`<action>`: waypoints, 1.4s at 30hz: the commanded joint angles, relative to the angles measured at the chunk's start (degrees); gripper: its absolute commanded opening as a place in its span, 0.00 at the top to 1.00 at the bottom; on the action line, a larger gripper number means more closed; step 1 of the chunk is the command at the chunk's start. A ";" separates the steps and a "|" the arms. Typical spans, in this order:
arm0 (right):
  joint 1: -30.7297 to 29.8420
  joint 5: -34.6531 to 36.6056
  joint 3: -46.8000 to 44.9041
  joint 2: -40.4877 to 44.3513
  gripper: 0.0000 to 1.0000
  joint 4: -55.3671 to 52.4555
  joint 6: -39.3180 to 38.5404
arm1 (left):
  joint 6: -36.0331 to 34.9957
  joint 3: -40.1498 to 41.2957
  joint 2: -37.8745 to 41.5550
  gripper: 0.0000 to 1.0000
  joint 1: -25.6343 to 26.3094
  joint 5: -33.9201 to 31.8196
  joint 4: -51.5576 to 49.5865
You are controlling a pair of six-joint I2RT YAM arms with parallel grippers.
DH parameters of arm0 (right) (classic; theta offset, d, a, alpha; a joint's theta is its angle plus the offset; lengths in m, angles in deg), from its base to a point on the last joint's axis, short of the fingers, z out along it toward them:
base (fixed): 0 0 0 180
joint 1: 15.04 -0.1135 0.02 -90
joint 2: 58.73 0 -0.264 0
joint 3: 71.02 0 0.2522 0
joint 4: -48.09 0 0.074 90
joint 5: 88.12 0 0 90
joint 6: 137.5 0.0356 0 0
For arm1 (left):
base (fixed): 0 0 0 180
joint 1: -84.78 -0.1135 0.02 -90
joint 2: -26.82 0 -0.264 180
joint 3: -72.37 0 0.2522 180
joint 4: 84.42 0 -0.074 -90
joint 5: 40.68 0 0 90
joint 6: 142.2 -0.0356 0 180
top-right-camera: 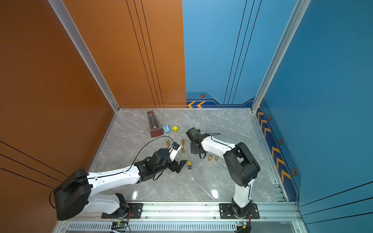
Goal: Open the lipstick cap
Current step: Pick up the lipstick at the center of the board.
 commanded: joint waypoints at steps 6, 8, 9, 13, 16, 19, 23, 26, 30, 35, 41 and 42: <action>0.43 2.07 1.67 -1.27 0.78 -1.34 -1.48 | 0.18 -0.95 -1.03 0.02 -0.63 1.40 -0.40; 0.45 1.76 1.61 -0.88 0.81 -1.34 -1.65 | 0.17 -0.82 -0.79 0.01 -0.67 1.60 -0.39; 0.42 1.50 1.51 -0.50 0.81 -1.34 -1.75 | 0.15 -0.75 -0.66 0.01 -0.72 1.56 -0.32; 0.48 0.03 0.43 1.71 0.84 -1.34 -1.92 | -0.26 -0.39 -0.14 0.01 -0.74 1.56 -0.32; 0.43 -1.52 -1.23 4.96 0.85 -1.34 -1.83 | -1.45 -0.04 1.11 0.01 -0.73 2.57 -0.32; 0.75 -4.16 -3.18 8.67 0.85 -1.82 -1.48 | -2.75 0.81 2.99 0.01 -0.72 4.04 -0.32; 1.14 -7.70 -6.14 14.69 0.85 -2.80 -1.09 | -4.30 1.87 4.74 0.01 -0.76 5.53 -0.33; 1.62 -12.33 -8.26 19.46 0.85 -3.68 -1.63 | -4.73 2.02 4.96 0.01 -0.61 7.18 -0.33; 1.88 -16.90 -10.41 25.77 0.84 -5.83 -2.44 | -6.11 0.94 3.82 0.01 0.11 10.00 -0.34; 1.78 -25.58 -12.35 30.91 0.84 -7.41 -2.64 | -7.88 -2.02 0.29 0.00 1.89 11.84 -0.30; 1.75 -31.08 -14.24 35.72 0.84 -8.19 -1.07 | -8.98 -5.02 -3.12 0.04 4.90 11.91 2.16; 1.80 -31.78 -14.46 36.45 0.84 -8.19 -0.83 | -8.99 -4.91 -3.52 0.06 5.14 12.07 3.11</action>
